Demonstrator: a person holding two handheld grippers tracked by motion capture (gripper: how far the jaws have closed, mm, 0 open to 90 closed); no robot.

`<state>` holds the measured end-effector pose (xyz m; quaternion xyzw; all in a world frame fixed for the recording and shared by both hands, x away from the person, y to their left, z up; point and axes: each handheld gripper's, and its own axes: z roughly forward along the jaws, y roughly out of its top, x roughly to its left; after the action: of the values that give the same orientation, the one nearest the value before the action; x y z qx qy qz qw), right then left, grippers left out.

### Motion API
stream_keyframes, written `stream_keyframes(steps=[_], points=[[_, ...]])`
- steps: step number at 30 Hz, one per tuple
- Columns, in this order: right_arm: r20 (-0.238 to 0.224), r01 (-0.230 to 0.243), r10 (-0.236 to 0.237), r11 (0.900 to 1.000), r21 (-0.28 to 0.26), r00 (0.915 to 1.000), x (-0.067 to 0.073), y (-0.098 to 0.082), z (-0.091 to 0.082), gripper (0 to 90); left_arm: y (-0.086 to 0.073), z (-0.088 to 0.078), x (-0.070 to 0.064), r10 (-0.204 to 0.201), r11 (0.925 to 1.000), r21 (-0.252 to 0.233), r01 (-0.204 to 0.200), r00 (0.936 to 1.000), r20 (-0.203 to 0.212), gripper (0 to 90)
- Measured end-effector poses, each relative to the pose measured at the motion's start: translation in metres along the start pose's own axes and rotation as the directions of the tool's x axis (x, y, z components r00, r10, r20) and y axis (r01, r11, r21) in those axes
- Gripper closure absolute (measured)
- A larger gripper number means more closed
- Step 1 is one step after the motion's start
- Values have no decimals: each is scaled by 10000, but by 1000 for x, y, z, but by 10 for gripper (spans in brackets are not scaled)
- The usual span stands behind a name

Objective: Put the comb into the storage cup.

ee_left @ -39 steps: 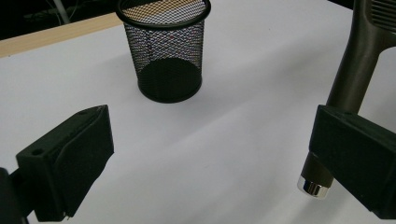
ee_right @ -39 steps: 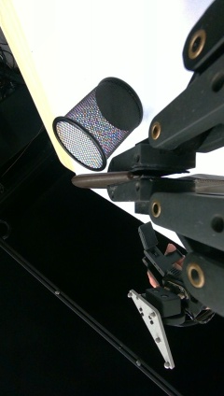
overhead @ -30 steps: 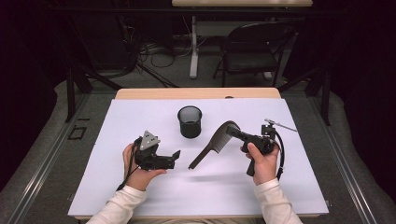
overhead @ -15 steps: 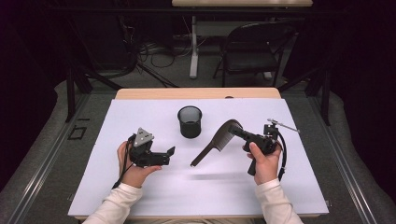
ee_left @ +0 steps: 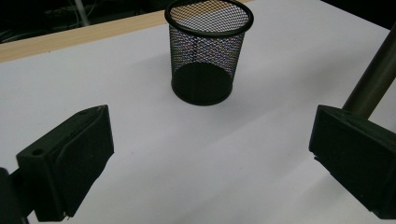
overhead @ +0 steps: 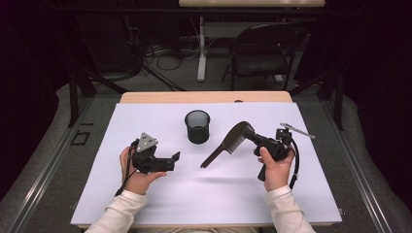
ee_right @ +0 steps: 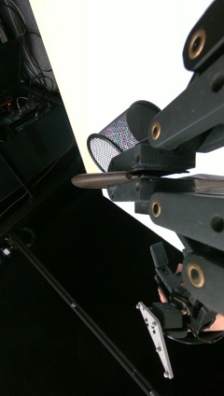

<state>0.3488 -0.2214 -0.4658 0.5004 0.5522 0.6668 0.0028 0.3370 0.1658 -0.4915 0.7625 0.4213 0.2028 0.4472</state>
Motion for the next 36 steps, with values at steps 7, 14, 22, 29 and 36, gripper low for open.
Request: stream_keyframes(steps=[7, 14, 22, 29, 36], points=[[114, 234, -233, 9997, -80, 9997, 3, 9, 7, 875, 0, -1, 2, -115, 9999, -44, 115, 9999, 21, 0], [350, 420, -413, 9989, -190, 9985, 2, 19, 14, 875, 0, -3, 3, -174, 9998, -91, 174, 9998, -16, 0], [627, 511, -494, 9984, -261, 9968, 2, 30, 19, 875, 0, -5, 3, -200, 9997, -122, 199, 9998, -59, 0], [948, 683, -654, 9973, -281, 9933, 2, 38, 24, 875, -1, -10, 5, -318, 9992, -228, 314, 9993, -169, 0], [1303, 726, -707, 9973, -95, 9890, 1, 48, 29, 875, -1, -10, 6, -388, 9990, -224, 386, 9992, -98, 0]])
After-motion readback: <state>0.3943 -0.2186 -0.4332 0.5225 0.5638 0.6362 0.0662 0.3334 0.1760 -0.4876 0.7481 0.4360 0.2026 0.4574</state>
